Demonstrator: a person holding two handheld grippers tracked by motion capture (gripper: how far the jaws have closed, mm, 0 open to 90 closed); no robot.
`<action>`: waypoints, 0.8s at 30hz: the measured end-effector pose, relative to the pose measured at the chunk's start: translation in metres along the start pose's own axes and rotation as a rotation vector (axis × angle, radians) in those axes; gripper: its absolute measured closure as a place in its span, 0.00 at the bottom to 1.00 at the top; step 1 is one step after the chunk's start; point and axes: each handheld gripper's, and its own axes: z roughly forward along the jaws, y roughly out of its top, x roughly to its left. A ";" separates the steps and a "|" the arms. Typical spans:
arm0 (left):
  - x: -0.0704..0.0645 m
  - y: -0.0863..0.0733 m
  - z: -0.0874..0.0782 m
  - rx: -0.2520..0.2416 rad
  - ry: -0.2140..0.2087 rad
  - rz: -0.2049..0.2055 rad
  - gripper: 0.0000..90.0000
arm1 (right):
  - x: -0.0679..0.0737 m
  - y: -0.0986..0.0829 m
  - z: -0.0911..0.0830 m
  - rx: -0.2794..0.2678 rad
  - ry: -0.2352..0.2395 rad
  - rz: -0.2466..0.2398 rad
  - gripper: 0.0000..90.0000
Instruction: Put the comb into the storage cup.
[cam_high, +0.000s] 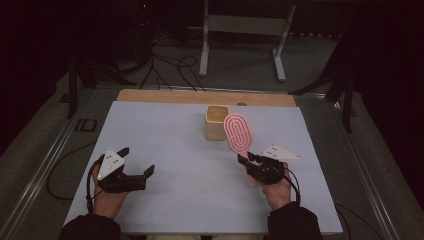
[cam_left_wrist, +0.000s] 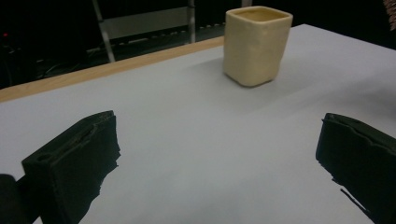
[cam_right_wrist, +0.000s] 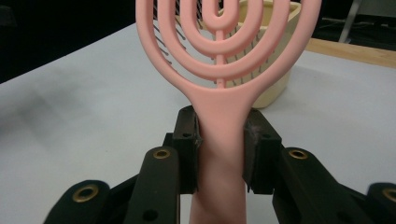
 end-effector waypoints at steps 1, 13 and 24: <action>-0.001 0.003 0.002 -0.005 -0.005 -0.001 0.00 | 0.001 0.000 0.000 -0.005 0.001 0.002 0.78; -0.016 0.026 0.022 -0.022 -0.076 -0.010 0.00 | 0.005 0.002 0.000 -0.018 0.001 -0.014 0.78; -0.037 0.042 0.052 0.013 -0.154 0.006 0.00 | 0.006 0.003 0.002 -0.022 0.004 -0.016 0.78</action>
